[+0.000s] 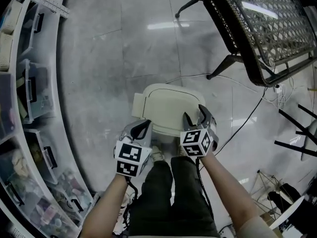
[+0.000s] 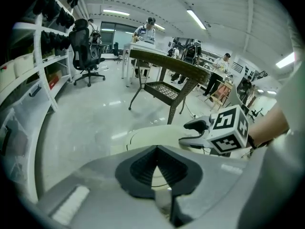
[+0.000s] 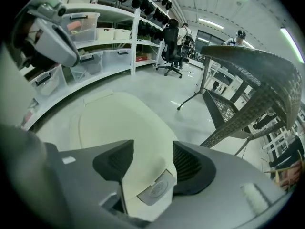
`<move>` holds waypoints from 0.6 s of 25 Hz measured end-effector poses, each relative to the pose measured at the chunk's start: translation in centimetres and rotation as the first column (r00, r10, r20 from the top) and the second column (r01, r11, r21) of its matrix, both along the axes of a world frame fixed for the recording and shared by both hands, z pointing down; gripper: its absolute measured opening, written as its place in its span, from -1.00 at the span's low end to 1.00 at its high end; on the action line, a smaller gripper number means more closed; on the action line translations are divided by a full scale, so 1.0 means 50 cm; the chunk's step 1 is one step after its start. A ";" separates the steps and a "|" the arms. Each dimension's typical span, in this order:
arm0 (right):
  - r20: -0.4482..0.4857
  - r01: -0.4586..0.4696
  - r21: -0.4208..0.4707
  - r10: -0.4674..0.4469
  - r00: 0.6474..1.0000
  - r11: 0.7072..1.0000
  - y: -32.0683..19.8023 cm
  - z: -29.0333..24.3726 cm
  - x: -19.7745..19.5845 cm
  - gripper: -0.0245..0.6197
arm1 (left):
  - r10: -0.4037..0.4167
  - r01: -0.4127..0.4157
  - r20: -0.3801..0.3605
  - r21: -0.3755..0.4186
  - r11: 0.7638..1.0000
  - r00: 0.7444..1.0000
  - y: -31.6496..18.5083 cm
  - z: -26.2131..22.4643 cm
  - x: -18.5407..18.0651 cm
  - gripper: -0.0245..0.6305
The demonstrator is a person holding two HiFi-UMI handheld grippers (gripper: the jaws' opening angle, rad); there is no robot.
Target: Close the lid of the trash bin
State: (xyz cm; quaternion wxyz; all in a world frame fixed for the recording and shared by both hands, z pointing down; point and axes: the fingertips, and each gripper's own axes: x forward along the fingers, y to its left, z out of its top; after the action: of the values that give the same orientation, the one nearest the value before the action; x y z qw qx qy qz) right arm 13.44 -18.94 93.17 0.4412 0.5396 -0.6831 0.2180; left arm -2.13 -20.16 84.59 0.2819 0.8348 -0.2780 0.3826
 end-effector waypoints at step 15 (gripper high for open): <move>0.067 0.004 -0.017 -0.003 0.998 1.000 0.017 0.031 -0.042 -0.77 | -0.017 0.017 -0.010 -0.048 0.999 1.000 0.011 0.054 0.006 -0.92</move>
State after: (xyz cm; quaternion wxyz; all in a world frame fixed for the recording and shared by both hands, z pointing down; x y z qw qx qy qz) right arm 11.33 -18.11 94.74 0.4230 0.5269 -0.6966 0.2410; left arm -1.84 -19.63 87.29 0.3067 0.8273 -0.2744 0.3825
